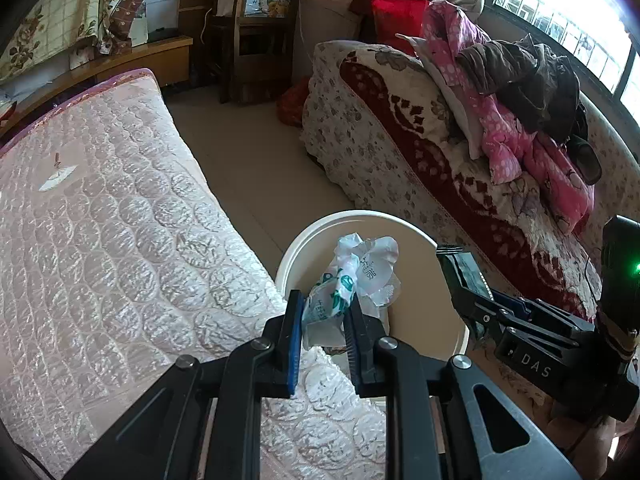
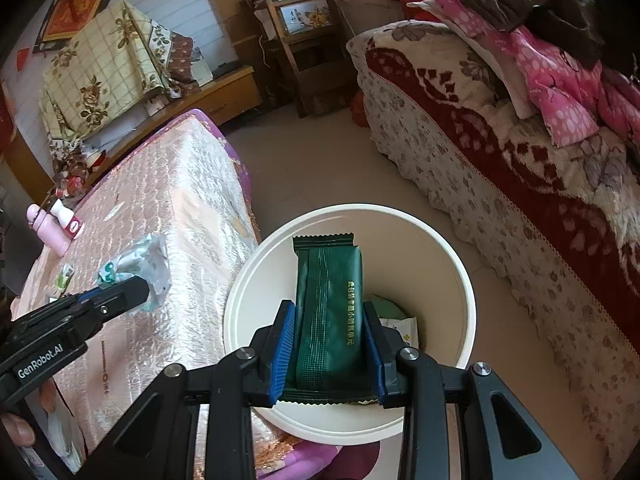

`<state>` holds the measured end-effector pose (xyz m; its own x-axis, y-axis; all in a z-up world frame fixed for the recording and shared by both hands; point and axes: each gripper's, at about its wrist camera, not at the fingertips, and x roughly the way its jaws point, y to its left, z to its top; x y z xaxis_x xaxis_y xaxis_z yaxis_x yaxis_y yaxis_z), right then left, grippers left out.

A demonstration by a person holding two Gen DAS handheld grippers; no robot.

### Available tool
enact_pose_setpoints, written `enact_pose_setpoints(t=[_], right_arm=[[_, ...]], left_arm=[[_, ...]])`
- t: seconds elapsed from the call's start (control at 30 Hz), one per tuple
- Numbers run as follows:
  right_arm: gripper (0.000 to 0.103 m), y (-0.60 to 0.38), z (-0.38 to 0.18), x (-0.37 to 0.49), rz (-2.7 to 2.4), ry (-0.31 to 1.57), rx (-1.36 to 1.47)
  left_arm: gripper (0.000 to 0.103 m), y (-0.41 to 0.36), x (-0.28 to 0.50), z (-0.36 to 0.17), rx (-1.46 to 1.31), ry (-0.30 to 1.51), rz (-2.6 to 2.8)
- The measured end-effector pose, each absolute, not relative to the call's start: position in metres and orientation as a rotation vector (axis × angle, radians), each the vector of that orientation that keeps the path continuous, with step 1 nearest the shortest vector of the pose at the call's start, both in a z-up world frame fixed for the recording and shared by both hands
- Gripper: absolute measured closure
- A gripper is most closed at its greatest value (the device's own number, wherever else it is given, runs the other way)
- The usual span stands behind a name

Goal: Collect trash
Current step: 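Carry the clear wrapper and green snack bar over the white bucket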

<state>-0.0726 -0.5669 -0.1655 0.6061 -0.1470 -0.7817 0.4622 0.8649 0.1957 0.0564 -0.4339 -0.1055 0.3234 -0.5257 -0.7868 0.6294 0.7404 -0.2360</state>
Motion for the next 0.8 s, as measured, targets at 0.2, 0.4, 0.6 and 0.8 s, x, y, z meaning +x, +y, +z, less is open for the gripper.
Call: enact_pose_setpoints(t=[0.2, 0.4, 0.6, 0.8], right_arm=[[0.068, -0.572, -0.171, -0.073, -0.379, 0.859, 0.412], [0.068, -0.576, -0.175, -0.075, -0.393, 0.867, 0.424], [0.067, -0.575, -0.179, -0.074, -0.399, 0.879, 0.432], [0.067, -0.576, -0.180, -0.075, -0.406, 0.879, 0.442]], left_arm=[[0.083, -0.443, 0.058, -0.109, 0.121, 0.989, -0.765], [0.083, -0.447, 0.059, -0.113, 0.109, 0.999, -0.782], [0.083, -0.450, 0.059, -0.117, 0.101, 1.006, -0.794], [0.083, -0.450, 0.058, -0.120, 0.095, 1.011, -0.796]])
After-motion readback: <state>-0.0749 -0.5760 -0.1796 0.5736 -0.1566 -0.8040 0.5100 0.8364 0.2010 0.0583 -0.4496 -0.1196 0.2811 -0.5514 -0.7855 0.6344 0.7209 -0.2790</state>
